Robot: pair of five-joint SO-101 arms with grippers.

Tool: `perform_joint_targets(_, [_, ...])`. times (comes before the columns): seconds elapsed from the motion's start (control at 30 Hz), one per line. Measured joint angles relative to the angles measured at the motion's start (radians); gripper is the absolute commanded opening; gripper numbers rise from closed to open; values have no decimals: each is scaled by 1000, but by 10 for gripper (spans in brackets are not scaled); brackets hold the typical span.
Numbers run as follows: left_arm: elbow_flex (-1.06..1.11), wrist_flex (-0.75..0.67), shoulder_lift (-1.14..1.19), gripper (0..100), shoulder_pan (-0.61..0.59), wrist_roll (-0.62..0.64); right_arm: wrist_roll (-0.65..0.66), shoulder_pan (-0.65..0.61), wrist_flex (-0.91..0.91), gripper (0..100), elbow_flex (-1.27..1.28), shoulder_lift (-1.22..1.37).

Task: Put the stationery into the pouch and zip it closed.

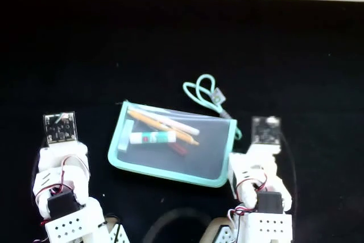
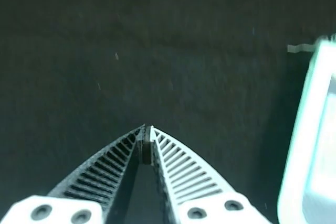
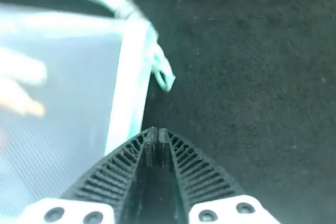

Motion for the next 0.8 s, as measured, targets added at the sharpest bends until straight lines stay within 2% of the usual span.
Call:
perform_joint_targets(0.1, [0,95,0,10,0,0,95,0,12,19,0,0])
perform_joint_targets(0.27, [0,278,0,8,0,0,121,0,46,19,0,0])
perform_joint_targets(0.43, [0,296,0,8,0,0,121,-2,147,19,0,-3])
perform_joint_targets(0.8, [0,299,0,8,0,0,124,-2,157,19,0,-3])
